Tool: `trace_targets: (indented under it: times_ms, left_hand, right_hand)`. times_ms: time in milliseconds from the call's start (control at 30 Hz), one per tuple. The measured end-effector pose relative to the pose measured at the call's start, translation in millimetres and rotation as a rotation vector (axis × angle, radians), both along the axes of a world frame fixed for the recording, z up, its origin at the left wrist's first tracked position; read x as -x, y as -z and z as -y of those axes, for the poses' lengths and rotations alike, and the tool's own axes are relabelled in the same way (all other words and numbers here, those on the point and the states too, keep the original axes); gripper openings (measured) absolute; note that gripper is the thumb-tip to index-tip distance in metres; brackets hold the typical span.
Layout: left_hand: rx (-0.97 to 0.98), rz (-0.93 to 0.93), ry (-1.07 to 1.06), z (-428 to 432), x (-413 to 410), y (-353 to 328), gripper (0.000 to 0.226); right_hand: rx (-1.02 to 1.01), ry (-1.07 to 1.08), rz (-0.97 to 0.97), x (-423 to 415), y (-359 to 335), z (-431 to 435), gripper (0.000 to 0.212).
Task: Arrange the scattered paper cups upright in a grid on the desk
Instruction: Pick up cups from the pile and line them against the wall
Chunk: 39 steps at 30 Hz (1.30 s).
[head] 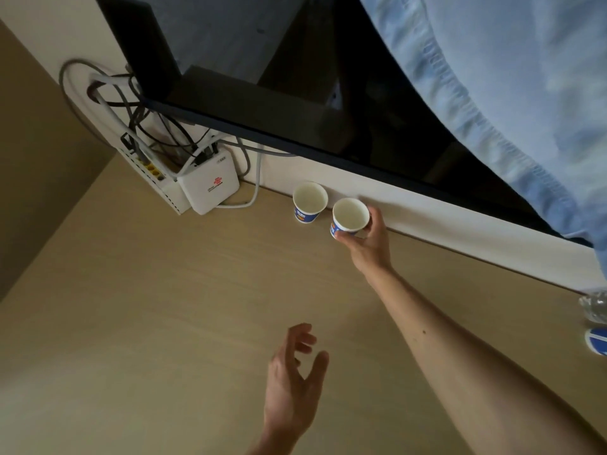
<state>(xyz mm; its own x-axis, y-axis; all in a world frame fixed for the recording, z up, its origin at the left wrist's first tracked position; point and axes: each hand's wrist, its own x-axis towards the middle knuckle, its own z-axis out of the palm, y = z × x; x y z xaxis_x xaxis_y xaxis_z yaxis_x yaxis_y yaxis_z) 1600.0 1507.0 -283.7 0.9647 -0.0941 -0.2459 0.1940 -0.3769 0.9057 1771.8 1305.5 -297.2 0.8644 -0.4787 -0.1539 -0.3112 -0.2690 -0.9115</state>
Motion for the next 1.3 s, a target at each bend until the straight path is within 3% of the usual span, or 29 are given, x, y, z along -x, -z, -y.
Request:
trace_targets:
  times_ms: [467, 733, 1300]
  left_hand:
    - [-0.020, -0.019, -0.027, -1, -20, -9, 0.036]
    - [-0.028, -0.051, -0.032, 3, -10, -13, 0.037]
    - [0.039, -0.008, 0.261, 112, 59, -79, 0.030]
  right_hand:
    - [-0.028, 0.086, 0.008, -21, 27, -7, 0.063]
    - [-0.050, 0.095, -0.052, -6, 20, -3, 0.075]
    - [-0.137, 0.298, -0.098, 266, -24, 83, 0.077]
